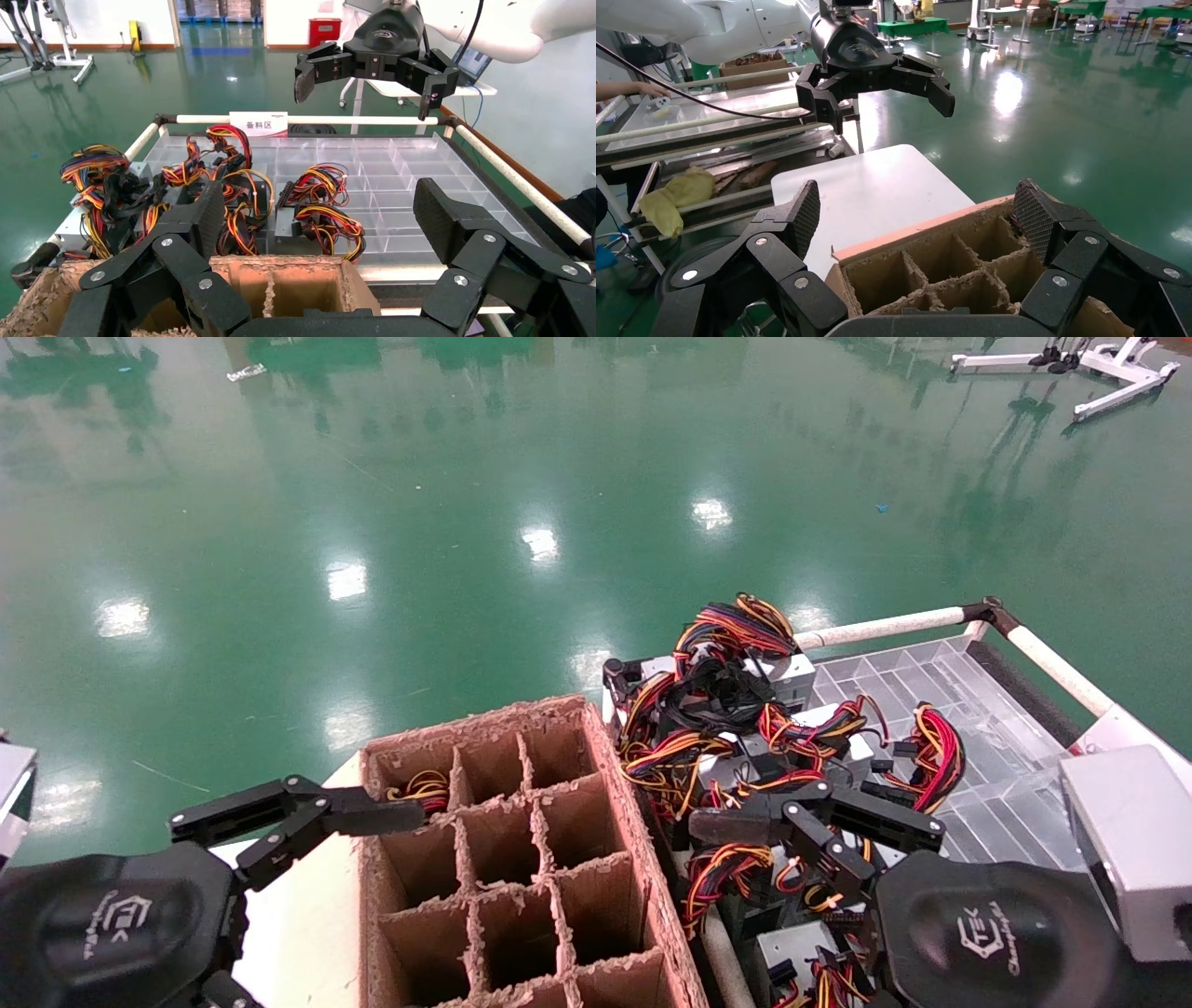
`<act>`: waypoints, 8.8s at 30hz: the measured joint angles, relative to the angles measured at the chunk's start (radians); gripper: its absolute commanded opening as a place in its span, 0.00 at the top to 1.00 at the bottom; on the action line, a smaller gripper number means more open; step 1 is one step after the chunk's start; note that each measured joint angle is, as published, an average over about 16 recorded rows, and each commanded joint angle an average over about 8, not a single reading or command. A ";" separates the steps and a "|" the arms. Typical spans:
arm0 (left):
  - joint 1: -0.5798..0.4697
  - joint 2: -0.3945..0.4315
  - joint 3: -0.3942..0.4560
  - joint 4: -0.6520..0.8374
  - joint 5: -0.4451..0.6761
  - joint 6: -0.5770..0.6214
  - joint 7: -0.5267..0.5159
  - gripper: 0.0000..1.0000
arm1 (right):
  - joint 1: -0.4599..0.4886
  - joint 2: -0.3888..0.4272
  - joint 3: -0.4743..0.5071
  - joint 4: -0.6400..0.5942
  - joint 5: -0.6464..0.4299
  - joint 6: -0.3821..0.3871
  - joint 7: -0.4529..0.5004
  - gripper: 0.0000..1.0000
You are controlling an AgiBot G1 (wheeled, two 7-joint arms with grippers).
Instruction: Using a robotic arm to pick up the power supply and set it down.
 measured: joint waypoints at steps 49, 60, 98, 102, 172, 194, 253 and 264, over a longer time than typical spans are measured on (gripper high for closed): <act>0.000 0.000 0.000 0.000 0.000 0.000 0.000 1.00 | 0.376 -0.501 -0.227 -0.558 -0.512 0.171 -0.506 0.00; 0.000 0.000 0.000 0.000 0.000 0.000 0.000 0.07 | 0.478 -0.688 -0.291 -0.769 -0.620 0.301 -0.705 0.00; 0.000 0.000 0.001 0.000 0.000 0.000 0.000 0.00 | 0.545 -0.765 -0.955 -0.565 -0.388 0.831 -0.642 1.00; 0.000 0.000 0.001 0.000 0.000 0.000 0.000 0.00 | 0.552 -0.765 -1.002 -0.554 -0.361 0.873 -0.645 1.00; 0.000 0.000 0.001 0.000 -0.001 0.000 0.001 0.00 | 0.581 -0.761 -1.284 -0.487 -0.218 1.068 -0.610 1.00; 0.000 0.000 0.001 0.000 -0.001 0.000 0.001 0.00 | 0.617 -0.762 -1.245 -0.466 -0.155 1.092 -0.562 1.00; -0.001 -0.001 0.002 0.000 -0.001 -0.001 0.001 0.00 | 0.762 -0.221 -0.742 -0.781 0.350 0.517 -0.851 1.00; -0.001 -0.001 0.002 0.000 -0.001 -0.001 0.001 0.00 | 0.741 0.038 -0.768 -0.722 0.321 0.461 -0.739 1.00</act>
